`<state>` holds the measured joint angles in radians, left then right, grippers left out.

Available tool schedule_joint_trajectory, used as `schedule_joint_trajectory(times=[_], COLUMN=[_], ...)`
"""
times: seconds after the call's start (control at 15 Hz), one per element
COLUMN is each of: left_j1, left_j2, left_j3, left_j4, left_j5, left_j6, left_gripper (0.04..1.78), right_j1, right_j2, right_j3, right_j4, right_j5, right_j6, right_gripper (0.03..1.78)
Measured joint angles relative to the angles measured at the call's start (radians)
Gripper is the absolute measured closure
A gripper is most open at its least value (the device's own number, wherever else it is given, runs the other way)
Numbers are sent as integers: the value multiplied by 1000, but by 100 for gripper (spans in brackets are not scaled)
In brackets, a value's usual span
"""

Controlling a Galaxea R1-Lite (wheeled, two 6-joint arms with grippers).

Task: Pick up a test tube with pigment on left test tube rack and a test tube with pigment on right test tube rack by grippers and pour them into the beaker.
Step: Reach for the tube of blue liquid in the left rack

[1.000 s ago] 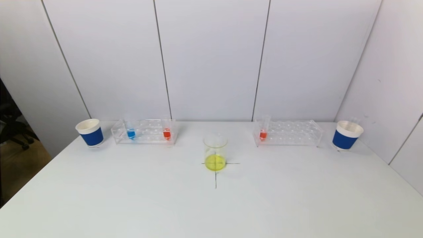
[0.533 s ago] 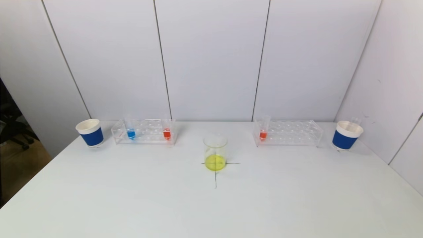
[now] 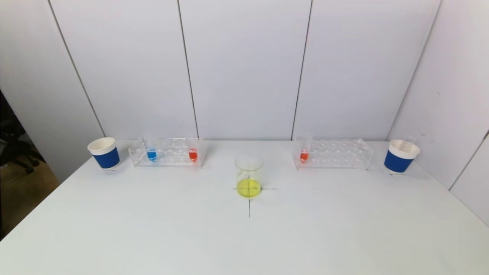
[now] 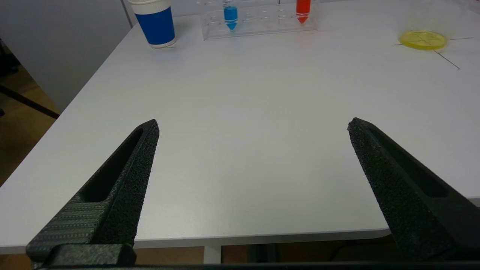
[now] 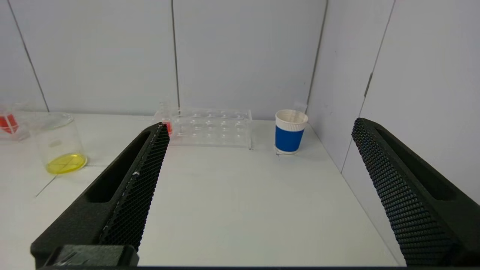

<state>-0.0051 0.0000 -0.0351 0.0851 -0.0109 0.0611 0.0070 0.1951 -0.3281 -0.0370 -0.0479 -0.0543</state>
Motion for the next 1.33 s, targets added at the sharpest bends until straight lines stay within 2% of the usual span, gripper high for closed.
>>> schedule_joint_trajectory(times=[0.4,0.6,0.73,0.93,1.0,1.13,1.33], left_j1=[0,0,0,0,0,0,-1], left_j2=[0,0,0,0,0,0,0], left_j3=[0,0,0,0,0,0,0], left_j4=[0,0,0,0,0,0,0], left_j5=[0,0,0,0,0,0,0], left_j6=[0,0,0,0,0,0,0], left_gripper=[6,6,6,6,6,6,6], right_j1=[-5,-6,-6,-5,-6,-6,-6], right_j2=[-157,-188,-193,-195,-196,-196,-196], right_j3=[96,138,184,298,314,324,328], right_j4=[19,-13,-81,-263,-286,-244,-120], right_j5=[63,72,91,102,102,101,88], right_j6=[0,4,6,8,10,9,-3], right_gripper=[4,4,4,4,4,4,4])
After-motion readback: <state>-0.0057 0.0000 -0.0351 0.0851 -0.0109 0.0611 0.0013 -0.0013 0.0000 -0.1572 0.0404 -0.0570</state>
